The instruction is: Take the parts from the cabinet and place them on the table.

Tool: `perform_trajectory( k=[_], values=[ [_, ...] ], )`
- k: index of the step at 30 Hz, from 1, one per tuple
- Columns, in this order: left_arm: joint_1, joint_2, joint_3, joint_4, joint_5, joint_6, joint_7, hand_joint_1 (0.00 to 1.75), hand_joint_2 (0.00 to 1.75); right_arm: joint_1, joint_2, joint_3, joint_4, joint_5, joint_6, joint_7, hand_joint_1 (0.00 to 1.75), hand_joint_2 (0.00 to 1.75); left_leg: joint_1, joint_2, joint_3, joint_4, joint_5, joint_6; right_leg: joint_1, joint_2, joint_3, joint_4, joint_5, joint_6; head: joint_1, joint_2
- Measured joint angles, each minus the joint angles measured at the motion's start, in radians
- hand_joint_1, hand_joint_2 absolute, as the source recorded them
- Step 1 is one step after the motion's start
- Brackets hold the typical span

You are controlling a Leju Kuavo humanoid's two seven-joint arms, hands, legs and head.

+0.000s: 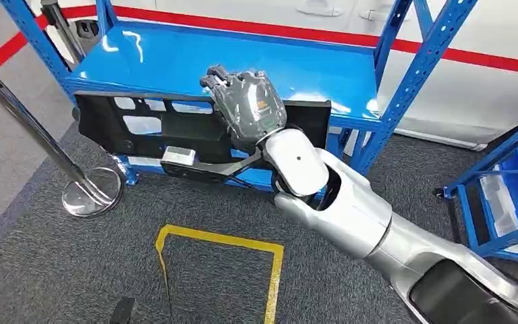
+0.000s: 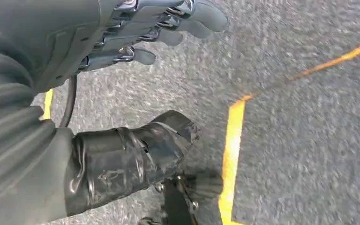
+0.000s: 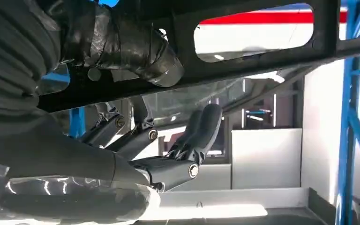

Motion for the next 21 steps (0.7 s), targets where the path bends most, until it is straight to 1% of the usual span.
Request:
perform_trajectory(
  k=[1, 2, 3, 4, 5, 6, 7, 8, 9, 10, 11, 12, 13, 14, 15, 16, 17, 18, 19, 20, 21],
  values=[
    [0.000, 0.000, 0.000, 0.000, 0.000, 0.000, 0.000, 0.00, 1.75, 0.000, 0.002, 0.000, 0.001, 0.000, -0.002, -0.002, 1.75, 1.75, -0.005, -0.002, -0.007, 0.000, 0.007, -0.001, 0.004, 0.000, 0.056, -0.080, 0.026, -0.013, -0.001, 0.000],
    [0.000, -0.001, 0.000, 0.000, 0.000, -0.002, 0.000, 0.00, 1.75, -0.002, 0.005, 0.000, 0.001, 0.000, -0.002, -0.002, 1.75, 1.75, -0.005, -0.002, -0.011, 0.000, 0.014, -0.001, 0.013, 0.001, 0.114, -0.163, 0.034, -0.031, 0.000, 0.000],
    [-0.001, -0.006, 0.000, 0.000, -0.002, -0.003, -0.001, 0.00, 1.75, -0.005, 0.011, 0.000, 0.001, 0.000, -0.003, -0.004, 1.75, 1.75, -0.010, -0.002, -0.021, 0.001, 0.021, -0.008, 0.017, -0.001, 0.150, -0.230, 0.008, -0.047, -0.004, 0.000],
    [0.000, -0.003, 0.000, 0.000, -0.003, -0.001, -0.001, 0.00, 1.75, -0.008, 0.014, 0.000, 0.002, 0.000, -0.009, -0.005, 1.75, 1.75, 0.000, 0.001, -0.019, -0.005, 0.031, -0.013, 0.018, -0.003, 0.146, -0.235, 0.020, -0.033, -0.002, 0.000],
    [0.000, -0.001, 0.000, 0.000, -0.004, 0.002, 0.000, 0.00, 1.75, -0.009, 0.016, 0.000, 0.004, -0.001, -0.011, -0.009, 1.75, 1.75, 0.003, 0.001, -0.018, -0.010, 0.039, -0.020, 0.022, -0.002, 0.142, -0.238, 0.034, -0.033, 0.002, 0.000],
    [0.000, 0.000, 0.000, 0.000, -0.003, 0.003, 0.000, 0.00, 1.75, -0.014, 0.019, 0.000, 0.007, -0.002, -0.014, -0.011, 1.75, 1.75, 0.007, 0.001, -0.019, -0.016, 0.049, -0.025, 0.028, -0.002, 0.140, -0.242, 0.039, -0.035, 0.002, 0.000],
    [0.001, 0.002, 0.000, 0.000, -0.002, 0.003, 0.000, 0.00, 1.75, -0.016, 0.020, 0.000, 0.010, -0.002, -0.014, -0.011, 1.75, 1.75, -0.002, -0.003, -0.021, -0.023, 0.061, -0.032, 0.018, -0.003, 0.138, -0.264, 0.054, -0.038, 0.003, 0.000],
    [0.002, 0.007, 0.000, 0.000, 0.000, 0.003, 0.000, 0.00, 1.75, -0.017, 0.023, 0.000, 0.013, -0.002, -0.014, -0.012, 1.75, 1.75, 0.002, -0.005, -0.031, -0.013, 0.032, -0.036, 0.011, -0.012, 0.139, -0.277, 0.071, -0.031, 0.002, 0.000],
    [0.003, 0.006, 0.000, 0.000, 0.000, 0.003, 0.000, 0.00, 1.75, -0.018, 0.028, 0.000, 0.016, -0.002, -0.014, -0.012, 1.75, 1.75, 0.004, -0.005, -0.045, 0.025, -0.019, -0.045, 0.007, -0.010, 0.129, -0.284, 0.084, -0.042, -0.001, 0.000],
    [0.002, 0.007, 0.000, 0.000, 0.000, 0.003, 0.000, 0.00, 1.75, -0.020, 0.031, 0.000, 0.017, -0.002, -0.014, -0.012, 1.75, 1.75, 0.006, -0.004, -0.060, 0.076, -0.064, -0.052, 0.006, -0.011, 0.120, -0.284, 0.092, -0.044, 0.000, 0.000],
    [0.002, 0.010, 0.000, 0.000, 0.000, 0.003, 0.000, 0.00, 1.75, -0.020, 0.032, 0.000, 0.019, -0.002, -0.014, -0.012, 1.75, 1.75, 0.012, -0.004, -0.083, 0.161, -0.119, -0.059, 0.003, -0.011, 0.105, -0.281, 0.101, -0.039, -0.001, 0.000],
    [0.002, 0.013, 0.000, 0.000, 0.001, 0.003, 0.000, 0.00, 1.75, -0.019, 0.034, 0.000, 0.022, -0.002, -0.014, -0.012, 1.75, 1.75, 0.016, -0.004, -0.098, 0.227, -0.146, -0.066, 0.001, -0.011, 0.092, -0.279, 0.108, -0.037, 0.000, 0.000],
    [0.002, 0.015, 0.000, 0.000, 0.001, 0.003, 0.000, 0.00, 1.75, -0.019, 0.034, 0.000, 0.025, -0.002, -0.014, -0.012, 1.75, 1.75, 0.020, -0.004, -0.102, 0.268, -0.144, -0.073, -0.002, -0.012, 0.077, -0.273, 0.116, -0.032, 0.000, 0.000],
    [0.003, 0.016, 0.000, 0.000, 0.002, 0.003, 0.000, 0.00, 1.75, -0.019, 0.034, 0.000, 0.028, -0.002, -0.014, -0.012, 1.75, 1.75, 0.025, -0.003, -0.085, 0.267, -0.116, -0.080, -0.006, -0.012, 0.061, -0.266, 0.122, -0.026, -0.001, 0.000],
    [0.002, 0.016, 0.000, 0.000, 0.002, 0.003, -0.001, 0.00, 1.75, -0.019, 0.034, 0.000, 0.031, -0.002, -0.014, -0.012, 1.75, 1.75, 0.030, -0.003, -0.057, 0.238, -0.084, -0.086, -0.011, -0.013, 0.047, -0.258, 0.126, -0.020, 0.000, 0.000],
    [0.002, 0.018, 0.000, 0.000, 0.004, 0.003, -0.004, 0.00, 1.75, -0.020, 0.035, 0.000, 0.033, -0.003, -0.015, -0.012, 1.75, 1.75, 0.037, -0.003, 0.003, 0.158, -0.045, -0.096, -0.018, -0.013, 0.028, -0.244, 0.131, -0.013, -0.001, 0.000],
    [0.001, 0.018, 0.000, 0.000, 0.007, 0.003, -0.007, 0.00, 1.75, -0.021, 0.036, 0.000, 0.034, -0.007, -0.016, -0.012, 1.75, 1.75, 0.044, -0.002, 0.058, 0.079, -0.046, -0.106, -0.021, -0.013, 0.015, -0.230, 0.134, -0.008, 0.000, 0.000],
    [-0.003, 0.017, 0.000, 0.000, 0.008, 0.001, -0.010, 0.00, 1.75, -0.023, 0.039, 0.000, 0.034, -0.013, -0.017, -0.013, 1.75, 1.75, 0.033, -0.006, 0.100, 0.023, -0.089, -0.113, -0.017, -0.012, -0.001, -0.221, 0.137, -0.001, -0.007, 0.000],
    [-0.003, 0.021, 0.000, 0.000, 0.011, 0.000, -0.011, 0.00, 1.75, -0.024, 0.042, 0.000, 0.036, -0.018, -0.018, -0.014, 1.75, 1.75, 0.031, -0.009, 0.093, 0.013, -0.089, -0.086, -0.014, -0.012, -0.005, -0.216, 0.142, 0.004, -0.004, 0.000],
    [-0.003, 0.023, 0.000, 0.000, 0.011, -0.002, -0.012, 0.00, 1.75, -0.025, 0.043, 0.000, 0.039, -0.019, -0.019, -0.018, 1.75, 1.75, 0.032, -0.006, 0.087, 0.013, -0.088, -0.079, -0.014, -0.011, -0.006, -0.215, 0.151, 0.012, -0.005, 0.000],
    [-0.004, 0.026, 0.000, 0.000, 0.012, -0.004, -0.011, 0.00, 1.75, -0.027, 0.044, 0.000, 0.041, -0.021, -0.023, -0.019, 1.75, 1.75, 0.030, -0.007, 0.082, 0.020, -0.084, -0.069, -0.012, -0.010, -0.007, -0.220, 0.159, 0.017, -0.006, 0.000]
  ],
)
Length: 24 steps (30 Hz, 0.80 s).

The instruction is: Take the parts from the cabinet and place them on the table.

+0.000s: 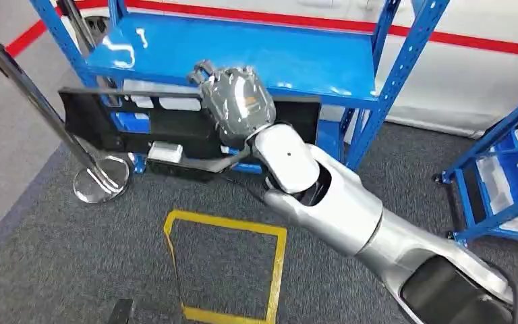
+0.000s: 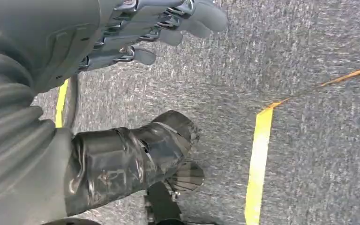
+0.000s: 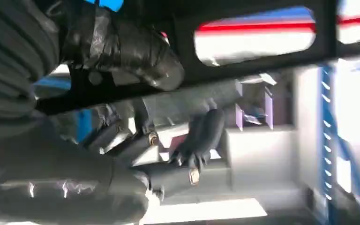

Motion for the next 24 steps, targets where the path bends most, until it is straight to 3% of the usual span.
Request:
perform_trajectory(
  k=[1, 2, 3, 5, 6, 7, 8, 9, 10, 11, 12, 13, 14, 16, 17, 18, 19, 20, 21, 22, 23, 24],
  values=[
    [0.000, 0.000, 0.000, 0.000, 0.003, -0.001, 0.000, 0.00, 1.75, 0.000, 0.000, 0.000, 0.002, -0.003, -0.003, 0.000, 1.75, 1.75, -0.001, 0.001, -0.007, -0.002, 0.008, 0.013, 0.000, -0.001, -0.002, -0.001, 0.006, 0.008, 0.002, 0.000],
    [0.000, 0.001, 0.000, 0.000, 0.005, -0.001, 0.000, 0.00, 1.75, -0.001, 0.000, 0.000, 0.004, -0.006, -0.006, -0.001, 1.75, 1.75, 0.002, 0.004, -0.013, -0.005, 0.018, 0.029, -0.006, 0.000, -0.009, 0.007, -0.008, 0.013, 0.001, 0.000],
    [-0.001, 0.003, 0.000, 0.000, 0.006, -0.001, 0.001, 0.00, 1.75, -0.002, 0.000, 0.000, 0.005, -0.009, -0.010, -0.001, 1.75, 1.75, 0.000, 0.004, -0.023, -0.005, 0.027, 0.043, -0.006, 0.001, -0.022, 0.037, -0.056, 0.014, 0.003, 0.000],
    [-0.001, 0.008, 0.000, 0.000, 0.007, 0.000, 0.001, 0.00, 1.75, -0.004, 0.000, 0.000, 0.009, -0.013, -0.021, -0.001, 1.75, 1.75, -0.004, 0.004, -0.046, -0.005, 0.046, 0.058, -0.004, 0.003, -0.063, 0.182, -0.172, 0.013, 0.004, 0.000],
    [0.000, 0.009, 0.000, 0.000, 0.008, 0.000, 0.000, 0.00, 1.75, -0.004, 0.000, 0.000, 0.010, -0.013, -0.025, -0.002, 1.75, 1.75, -0.008, 0.004, -0.058, -0.005, 0.055, 0.061, -0.003, 0.004, -0.080, 0.253, -0.206, 0.013, 0.003, 0.000],
    [0.000, 0.010, 0.000, 0.000, 0.008, 0.000, -0.001, 0.00, 1.75, -0.004, 0.000, 0.000, 0.013, -0.013, -0.030, -0.002, 1.75, 1.75, -0.013, 0.004, -0.070, -0.004, 0.064, 0.062, -0.003, 0.004, -0.084, 0.301, -0.215, 0.011, 0.003, 0.000],
    [0.000, 0.012, 0.000, 0.000, 0.008, 0.000, -0.002, 0.00, 1.75, -0.004, 0.000, 0.000, 0.017, -0.013, -0.032, -0.002, 1.75, 1.75, -0.017, 0.004, -0.081, -0.004, 0.073, 0.063, -0.001, 0.005, -0.069, 0.304, -0.199, 0.006, 0.003, 0.000],
    [0.000, 0.015, 0.000, 0.000, 0.008, 0.000, -0.004, 0.00, 1.75, -0.004, 0.000, 0.000, 0.020, -0.013, -0.035, -0.003, 1.75, 1.75, -0.021, 0.003, -0.091, -0.004, 0.081, 0.064, 0.005, 0.006, -0.037, 0.272, -0.173, -0.002, 0.003, 0.000],
    [0.000, 0.016, 0.000, 0.000, 0.008, 0.000, -0.006, 0.00, 1.75, -0.005, 0.000, 0.000, 0.024, -0.013, -0.039, -0.005, 1.75, 1.75, -0.026, 0.002, -0.102, -0.004, 0.090, 0.063, 0.012, 0.006, 0.019, 0.200, -0.140, -0.017, 0.003, 0.000],
    [-0.001, 0.018, 0.000, 0.000, 0.008, 0.000, -0.007, 0.00, 1.75, -0.009, 0.000, 0.000, 0.027, -0.013, -0.045, -0.010, 1.75, 1.75, -0.028, 0.001, -0.109, -0.004, 0.098, 0.063, 0.022, 0.008, 0.084, 0.111, -0.123, -0.038, 0.003, 0.000],
    [-0.001, 0.014, 0.000, 0.000, 0.008, -0.002, -0.008, 0.00, 1.75, -0.014, 0.002, 0.000, 0.030, -0.013, -0.051, -0.013, 1.75, 1.75, -0.023, 0.003, -0.116, -0.005, 0.106, 0.062, 0.034, 0.009, 0.136, 0.030, -0.149, -0.065, 0.002, 0.000],
    [-0.003, 0.015, 0.000, 0.000, 0.008, -0.002, -0.009, 0.00, 1.75, -0.018, 0.007, -0.001, 0.032, -0.013, -0.056, -0.013, 1.75, 1.75, -0.027, 0.005, -0.119, -0.006, 0.114, 0.054, 0.036, 0.007, 0.155, -0.016, -0.153, -0.064, -0.001, 0.000],
    [-0.002, 0.016, 0.000, 0.000, 0.008, 0.000, -0.010, 0.00, 1.75, -0.019, 0.009, -0.002, 0.035, -0.013, -0.063, -0.014, 1.75, 1.75, -0.016, 0.005, -0.119, -0.015, 0.126, 0.045, 0.041, 0.008, 0.151, -0.011, -0.137, -0.054, 0.003, 0.000],
    [-0.003, 0.016, 0.000, 0.000, 0.009, 0.005, -0.010, 0.00, 1.75, -0.021, 0.008, -0.002, 0.041, -0.012, -0.075, -0.014, 1.75, 1.75, -0.008, 0.005, -0.116, -0.032, 0.148, 0.034, 0.050, 0.010, 0.146, -0.025, -0.113, -0.062, 0.009, 0.000],
    [-0.002, 0.024, 0.000, 0.000, 0.010, 0.005, -0.010, 0.00, 1.75, -0.019, 0.009, -0.002, 0.044, -0.012, -0.076, -0.014, 1.75, 1.75, -0.016, 0.002, -0.124, -0.036, 0.148, 0.031, 0.030, 0.003, 0.156, -0.066, -0.091, -0.064, 0.009, 0.000],
    [0.001, 0.020, 0.000, 0.000, 0.010, 0.006, -0.011, 0.00, 1.75, -0.019, 0.011, -0.002, 0.047, -0.012, -0.076, -0.015, 1.75, 1.75, -0.018, 0.001, -0.133, -0.027, 0.116, 0.022, 0.030, -0.001, 0.148, -0.077, -0.073, -0.057, 0.007, 0.000],
    [0.002, 0.019, 0.000, 0.000, 0.010, 0.006, -0.011, 0.00, 1.75, -0.020, 0.012, -0.002, 0.050, -0.012, -0.077, -0.015, 1.75, 1.75, -0.014, 0.003, -0.142, 0.008, 0.069, 0.016, 0.027, -0.001, 0.139, -0.080, -0.062, -0.064, 0.005, 0.000],
    [0.002, 0.021, 0.000, 0.000, 0.010, 0.006, -0.011, 0.00, 1.75, -0.020, 0.012, -0.002, 0.052, -0.012, -0.079, -0.015, 1.75, 1.75, -0.010, 0.003, -0.160, 0.085, 0.003, 0.008, 0.026, -0.001, 0.123, -0.078, -0.052, -0.059, 0.007, 0.000],
    [0.002, 0.022, -0.001, 0.000, 0.010, 0.008, -0.010, 0.00, 1.75, -0.018, 0.012, -0.002, 0.054, -0.012, -0.079, -0.015, 1.75, 1.75, -0.007, 0.003, -0.173, 0.150, -0.039, 0.002, 0.024, -0.002, 0.109, -0.074, -0.044, -0.054, 0.005, 0.000],
    [0.002, 0.024, -0.001, 0.000, 0.009, 0.008, -0.010, 0.00, 1.75, -0.016, 0.012, -0.002, 0.056, -0.012, -0.079, -0.015, 1.75, 1.75, -0.006, 0.003, -0.180, 0.206, -0.057, -0.004, 0.020, -0.002, 0.092, -0.069, -0.036, -0.051, 0.006, 0.000],
    [0.002, 0.024, -0.001, 0.000, 0.008, 0.008, -0.009, 0.00, 1.75, -0.013, 0.011, -0.002, 0.059, -0.012, -0.078, -0.015, 1.75, 1.75, -0.004, 0.003, -0.172, 0.230, -0.040, -0.011, 0.015, -0.002, 0.074, -0.061, -0.029, -0.046, 0.006, 0.000],
    [0.002, 0.024, -0.001, 0.000, 0.008, 0.008, -0.007, 0.00, 1.75, -0.010, 0.008, -0.002, 0.060, -0.012, -0.077, -0.012, 1.75, 1.75, -0.002, 0.003, -0.148, 0.218, -0.002, -0.016, 0.010, -0.002, 0.054, -0.050, -0.022, -0.040, 0.005, 0.000]
  ],
)
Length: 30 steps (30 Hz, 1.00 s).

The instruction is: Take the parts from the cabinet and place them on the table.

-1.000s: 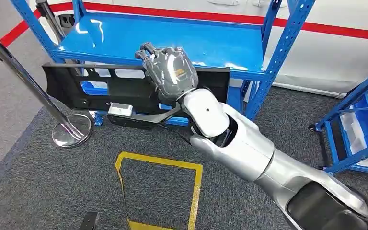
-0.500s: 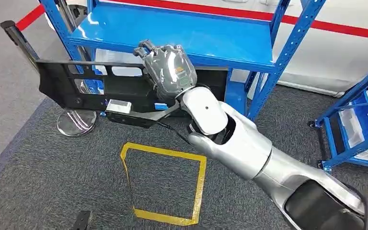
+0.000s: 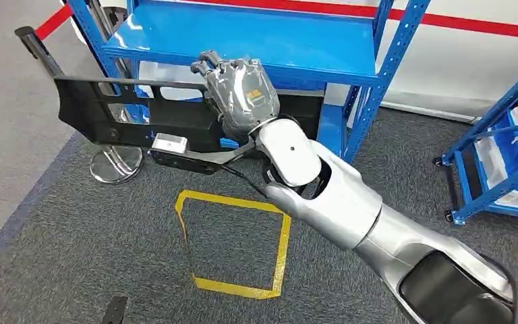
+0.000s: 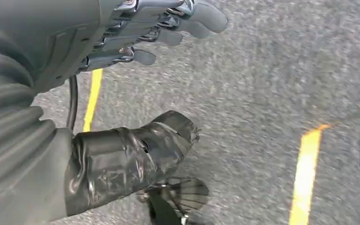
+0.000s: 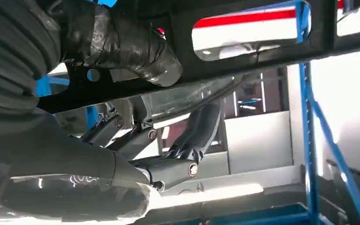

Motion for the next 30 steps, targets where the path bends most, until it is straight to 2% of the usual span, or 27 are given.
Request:
perform_trajectory(
  k=[1, 2, 3, 4, 5, 7, 8, 9, 10, 12, 13, 14, 15, 16, 17, 18, 19, 20, 21, 23, 24, 25, 26, 27, 28, 29, 30],
  values=[
    [0.000, 0.001, 0.000, 0.000, -0.003, 0.000, 0.000, 0.00, 1.75, 0.004, -0.002, 0.000, 0.000, 0.000, 0.001, 0.001, 1.75, 1.75, 0.004, 0.000, 0.038, -0.040, 0.037, -0.005, -0.005, 0.000, -0.020, 0.012, 0.005, 0.007, 0.000, 0.000],
    [0.000, 0.001, 0.000, 0.000, -0.004, 0.000, 0.000, 0.00, 1.75, 0.007, -0.004, 0.000, 0.000, 0.000, 0.002, 0.003, 1.75, 1.75, 0.009, 0.001, 0.093, -0.108, 0.057, -0.012, -0.011, 0.000, -0.039, 0.027, 0.009, 0.013, 0.000, 0.000],
    [-0.003, 0.000, 0.000, 0.000, -0.007, 0.000, 0.000, 0.00, 1.75, 0.008, -0.005, 0.000, -0.001, 0.000, 0.003, 0.003, 1.75, 1.75, 0.009, -0.001, 0.130, -0.177, 0.004, -0.024, -0.012, 0.001, -0.058, 0.042, 0.014, 0.021, -0.001, 0.000],
    [-0.004, -0.001, 0.000, 0.000, -0.008, 0.000, -0.001, 0.00, 1.75, 0.008, -0.006, 0.000, -0.002, 0.000, 0.005, 0.006, 1.75, 1.75, -0.002, -0.006, 0.157, -0.225, -0.017, -0.011, -0.007, 0.001, -0.072, 0.052, 0.017, 0.026, -0.003, 0.000],
    [-0.002, 0.000, 0.000, 0.000, -0.008, 0.000, 0.000, 0.00, 1.75, 0.013, -0.007, 0.000, -0.003, 0.000, 0.005, 0.007, 1.75, 1.75, -0.001, -0.010, 0.146, -0.206, -0.008, 0.012, -0.005, 0.002, -0.071, 0.052, 0.024, 0.033, 0.000, 0.000],
    [-0.003, -0.001, 0.000, 0.000, -0.007, 0.002, -0.001, 0.00, 1.75, 0.014, -0.010, 0.000, -0.003, -0.001, 0.009, 0.013, 1.75, 1.75, -0.003, -0.010, 0.138, -0.203, -0.005, 0.028, -0.003, 0.005, -0.076, 0.054, 0.040, 0.041, 0.002, 0.000],
    [-0.002, -0.001, 0.000, 0.000, -0.005, 0.002, -0.001, 0.00, 1.75, 0.017, -0.012, 0.000, -0.002, -0.001, 0.010, 0.015, 1.75, 1.75, -0.001, -0.007, 0.129, -0.206, 0.005, 0.042, -0.006, 0.006, -0.082, 0.055, 0.043, 0.046, 0.000, 0.000],
    [-0.005, -0.002, 0.000, 0.000, -0.005, 0.002, -0.001, 0.00, 1.75, 0.017, -0.013, 0.000, -0.002, -0.003, 0.010, 0.016, 1.75, 1.75, 0.000, -0.003, 0.120, -0.206, 0.015, 0.055, -0.009, 0.009, -0.095, 0.073, 0.011, 0.051, 0.002, 0.000],
    [-0.006, -0.002, 0.000, 0.000, -0.003, 0.002, -0.002, 0.00, 1.75, 0.019, -0.014, -0.001, -0.002, -0.004, 0.011, 0.017, 1.75, 1.75, -0.001, -0.003, 0.110, -0.206, 0.025, 0.064, -0.009, 0.009, -0.109, 0.115, -0.045, 0.053, 0.002, 0.000],
    [-0.006, -0.002, 0.000, 0.000, 0.000, 0.003, -0.001, 0.00, 1.75, 0.019, -0.015, -0.001, -0.002, -0.005, 0.011, 0.017, 1.75, 1.75, -0.006, -0.002, 0.087, -0.206, 0.044, 0.074, -0.007, 0.009, -0.145, 0.265, -0.159, 0.055, 0.003, 0.000],
    [-0.006, -0.002, 0.000, 0.000, 0.000, 0.003, -0.001, 0.00, 1.75, 0.019, -0.016, -0.001, -0.002, -0.006, 0.010, 0.016, 1.75, 1.75, -0.009, -0.001, 0.075, -0.206, 0.053, 0.076, -0.006, 0.009, -0.156, 0.331, -0.186, 0.053, 0.003, 0.000],
    [-0.006, -0.002, 0.000, 0.000, 0.000, 0.003, 0.000, 0.00, 1.75, 0.020, -0.016, -0.001, -0.002, -0.007, 0.010, 0.016, 1.75, 1.75, -0.013, -0.001, 0.064, -0.206, 0.062, 0.076, -0.005, 0.009, -0.153, 0.362, -0.185, 0.050, 0.003, 0.000],
    [-0.006, -0.002, 0.000, 0.000, 0.000, 0.004, 0.001, 0.00, 1.75, 0.020, -0.016, -0.001, -0.002, -0.007, 0.010, 0.016, 1.75, 1.75, -0.017, -0.001, 0.051, -0.206, 0.071, 0.076, -0.003, 0.009, -0.134, 0.363, -0.170, 0.045, 0.003, 0.000],
    [-0.006, -0.002, 0.000, 0.000, 0.000, 0.004, 0.003, 0.00, 1.75, 0.020, -0.016, -0.001, -0.001, -0.012, 0.010, 0.016, 1.75, 1.75, -0.020, -0.001, 0.038, -0.206, 0.082, 0.077, 0.003, 0.010, -0.097, 0.327, -0.138, 0.035, 0.003, 0.000],
    [-0.006, -0.001, 0.000, 0.000, 0.000, 0.005, 0.004, 0.00, 1.75, 0.019, -0.016, -0.001, 0.000, -0.015, 0.010, 0.016, 1.75, 1.75, -0.025, -0.002, 0.028, -0.206, 0.091, 0.076, 0.010, 0.010, -0.042, 0.259, -0.109, 0.020, 0.003, 0.000],
    [-0.006, -0.001, 0.000, 0.000, 0.000, 0.006, 0.003, 0.00, 1.75, 0.015, -0.016, -0.001, -0.001, -0.019, 0.008, 0.017, 1.75, 1.75, -0.026, -0.003, 0.019, -0.206, 0.100, 0.076, 0.019, 0.012, 0.026, 0.169, -0.097, 0.001, 0.003, 0.000],
    [-0.006, -0.003, 0.000, 0.000, 0.000, 0.008, 0.002, 0.00, 1.75, 0.010, -0.015, -0.001, -0.002, -0.021, 0.006, 0.018, 1.75, 1.75, -0.023, -0.002, 0.015, -0.206, 0.105, 0.075, 0.027, 0.011, 0.076, 0.084, -0.138, -0.024, 0.001, 0.000],
    [-0.006, -0.006, -0.001, 0.000, 0.000, 0.013, -0.003, 0.00, 1.75, 0.008, -0.013, -0.003, -0.004, -0.024, 0.000, 0.018, 1.75, 1.75, -0.022, -0.001, 0.014, -0.210, 0.113, 0.068, 0.030, 0.008, 0.099, 0.048, -0.140, -0.017, 0.000, 0.000],
    [-0.006, -0.006, -0.001, 0.000, 0.000, 0.017, -0.007, 0.00, 1.75, 0.005, -0.013, -0.005, -0.003, -0.029, -0.005, 0.018, 1.75, 1.75, -0.014, 0.000, 0.018, -0.219, 0.122, 0.058, 0.036, 0.009, 0.094, 0.049, -0.126, -0.015, 0.005, 0.000],
    [-0.008, -0.005, -0.001, 0.000, 0.000, 0.023, -0.015, 0.00, 1.75, 0.000, -0.014, -0.006, -0.005, -0.038, -0.025, 0.012, 1.75, 1.75, -0.011, -0.001, 0.021, -0.235, 0.143, 0.045, 0.039, 0.008, 0.093, 0.026, -0.107, -0.026, 0.012, 0.000],
    [-0.007, -0.001, -0.001, 0.000, 0.000, 0.027, -0.019, 0.00, 1.75, 0.002, -0.014, -0.006, -0.006, -0.037, -0.032, 0.010, 1.75, 1.75, -0.015, -0.001, 0.013, -0.241, 0.141, 0.040, 0.023, 0.003, 0.102, 0.004, -0.088, -0.025, 0.013, 0.000],
    [-0.006, -0.004, -0.001, 0.000, 0.000, 0.029, -0.020, 0.00, 1.75, 0.002, -0.014, -0.006, -0.008, -0.037, -0.038, 0.008, 1.75, 1.75, -0.015, -0.001, 0.007, -0.220, 0.109, 0.035, 0.023, 0.001, 0.098, -0.009, -0.076, -0.020, 0.010, 0.000],
    [-0.007, -0.004, -0.001, 0.000, -0.001, 0.031, -0.021, 0.00, 1.75, 0.001, -0.015, -0.006, -0.011, -0.037, -0.045, 0.005, 1.75, 1.75, -0.014, 0.000, -0.011, -0.167, 0.056, 0.032, 0.022, 0.002, 0.090, -0.012, -0.066, -0.024, 0.008, 0.000],
    [-0.009, -0.003, -0.002, 0.000, -0.001, 0.034, -0.020, 0.00, 1.75, 0.003, -0.015, -0.006, -0.014, -0.037, -0.054, 0.003, 1.75, 1.75, -0.010, 0.001, -0.032, -0.095, 0.006, 0.026, 0.021, 0.002, 0.081, -0.010, -0.060, -0.022, 0.006, 0.000],
    [-0.008, -0.001, -0.002, 0.000, 0.000, 0.038, -0.020, 0.00, 1.75, 0.006, -0.015, -0.006, -0.015, -0.039, -0.057, 0.002, 1.75, 1.75, -0.008, 0.001, -0.051, -0.023, -0.028, 0.020, 0.021, 0.002, 0.072, -0.007, -0.055, -0.021, 0.007, 0.000],
    [-0.008, -0.001, -0.002, 0.000, 0.000, 0.038, -0.020, 0.00, 1.75, 0.009, -0.015, -0.006, -0.017, -0.041, -0.060, 0.002, 1.75, 1.75, -0.007, 0.001, -0.062, 0.028, -0.037, 0.015, 0.021, 0.002, 0.061, -0.001, -0.051, -0.020, 0.008, 0.000],
    [-0.008, 0.000, -0.002, 0.000, 0.000, 0.040, -0.019, 0.00, 1.75, 0.013, -0.017, -0.007, -0.018, -0.047, -0.060, 0.002, 1.75, 1.75, -0.006, 0.001, -0.051, 0.033, -0.023, 0.012, 0.019, 0.002, 0.049, 0.007, -0.048, -0.017, 0.006, 0.000]
  ],
)
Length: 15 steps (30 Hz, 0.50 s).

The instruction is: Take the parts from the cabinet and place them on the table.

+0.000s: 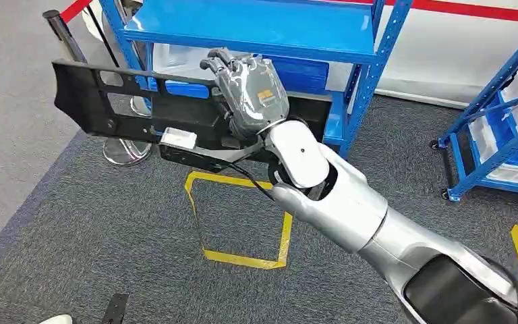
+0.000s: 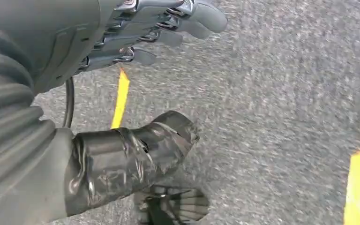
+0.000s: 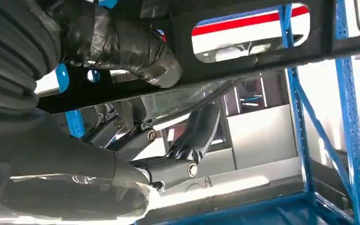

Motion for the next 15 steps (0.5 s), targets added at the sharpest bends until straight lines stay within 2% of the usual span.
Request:
perform_trajectory(
  k=[1, 3, 4, 5, 8, 9, 10, 11, 12, 13, 14, 15],
  values=[
    [0.000, 0.000, 0.000, 0.000, 0.000, 0.000, 0.001, 0.00, 1.75, 0.004, -0.002, -0.001, 0.000, -0.009, 0.000, -0.002, 1.75, 1.75, 0.002, 0.000, 0.032, -0.038, 0.024, -0.003, -0.002, 0.000, -0.011, 0.009, 0.002, 0.003, 0.000, 0.000],
    [-0.001, 0.000, 0.000, 0.000, 0.000, 0.000, 0.002, 0.00, 1.75, 0.007, -0.003, -0.005, -0.004, -0.015, 0.000, -0.005, 1.75, 1.75, 0.004, 0.002, 0.147, -0.205, 0.071, -0.008, -0.007, 0.000, -0.032, 0.032, 0.001, 0.006, 0.001, 0.000],
    [-0.003, 0.000, 0.000, 0.000, 0.000, 0.000, 0.002, 0.00, 1.75, 0.006, -0.003, -0.006, -0.009, -0.018, -0.002, -0.007, 1.75, 1.75, 0.001, 0.002, 0.171, -0.253, 0.029, -0.002, -0.007, 0.000, -0.042, 0.040, 0.002, 0.012, 0.000, 0.000],
    [-0.003, 0.000, 0.000, 0.000, 0.000, 0.000, 0.002, 0.00, 1.75, 0.006, -0.004, -0.009, -0.011, -0.021, -0.003, -0.010, 1.75, 1.75, -0.007, -0.003, 0.166, -0.238, 0.057, 0.014, -0.003, 0.001, -0.048, 0.043, 0.003, 0.018, 0.002, 0.000],
    [-0.002, 0.002, -0.003, 0.000, -0.003, 0.000, 0.008, 0.00, 1.75, 0.007, -0.007, -0.013, -0.017, -0.021, -0.015, -0.021, 1.75, 1.75, -0.007, -0.003, 0.161, -0.250, 0.055, 0.036, -0.002, 0.003, -0.052, 0.046, 0.013, 0.031, 0.003, 0.000],
    [-0.001, 0.002, -0.004, 0.000, -0.003, 0.000, 0.009, 0.00, 1.75, 0.006, -0.009, -0.014, -0.019, -0.016, -0.014, -0.021, 1.75, 1.75, 0.005, -0.001, 0.164, -0.262, 0.063, 0.048, 0.002, 0.003, -0.056, 0.051, 0.008, 0.036, 0.002, 0.000],
    [-0.001, 0.001, -0.004, 0.000, -0.003, 0.000, 0.010, 0.00, 1.75, 0.005, -0.011, -0.015, -0.020, -0.010, -0.016, -0.019, 1.75, 1.75, 0.003, 0.000, 0.163, -0.264, 0.068, 0.054, -0.002, 0.008, -0.064, 0.072, -0.014, 0.043, 0.004, 0.000],
    [-0.001, 0.001, -0.005, 0.000, -0.003, 0.000, 0.010, 0.00, 1.75, 0.005, -0.012, -0.017, -0.021, -0.004, -0.017, -0.016, 1.75, 1.75, 0.004, 0.000, 0.159, -0.264, 0.072, 0.062, -0.005, 0.008, -0.087, 0.129, -0.058, 0.049, 0.006, 0.000],
    [-0.001, 0.001, -0.005, 0.000, -0.003, 0.000, 0.010, 0.00, 1.75, 0.006, -0.014, -0.018, -0.022, -0.004, -0.018, -0.014, 1.75, 1.75, 0.003, 0.000, 0.155, -0.264, 0.074, 0.064, -0.010, 0.008, -0.119, 0.206, -0.100, 0.054, 0.005, 0.000],
    [-0.001, 0.001, -0.005, 0.000, -0.004, 0.000, 0.011, 0.00, 1.75, 0.007, -0.015, -0.018, -0.022, -0.004, -0.018, -0.014, 1.75, 1.75, 0.003, 0.000, 0.152, -0.264, 0.075, 0.065, -0.012, 0.008, -0.139, 0.255, -0.123, 0.056, 0.005, 0.000],
    [0.000, 0.002, -0.005, 0.000, -0.004, 0.000, 0.011, 0.00, 1.75, 0.010, -0.017, -0.019, -0.022, -0.003, -0.018, -0.012, 1.75, 1.75, 0.004, -0.001, 0.147, -0.264, 0.079, 0.064, -0.017, 0.008, -0.175, 0.342, -0.159, 0.060, 0.005, 0.000],
    [0.001, 0.002, -0.005, 0.000, -0.004, 0.000, 0.011, 0.00, 1.75, 0.013, -0.019, -0.019, -0.022, -0.003, -0.018, -0.010, 1.75, 1.75, 0.004, -0.001, 0.143, -0.264, 0.082, 0.063, -0.020, 0.008, -0.185, 0.371, -0.163, 0.063, 0.005, 0.000]
  ],
)
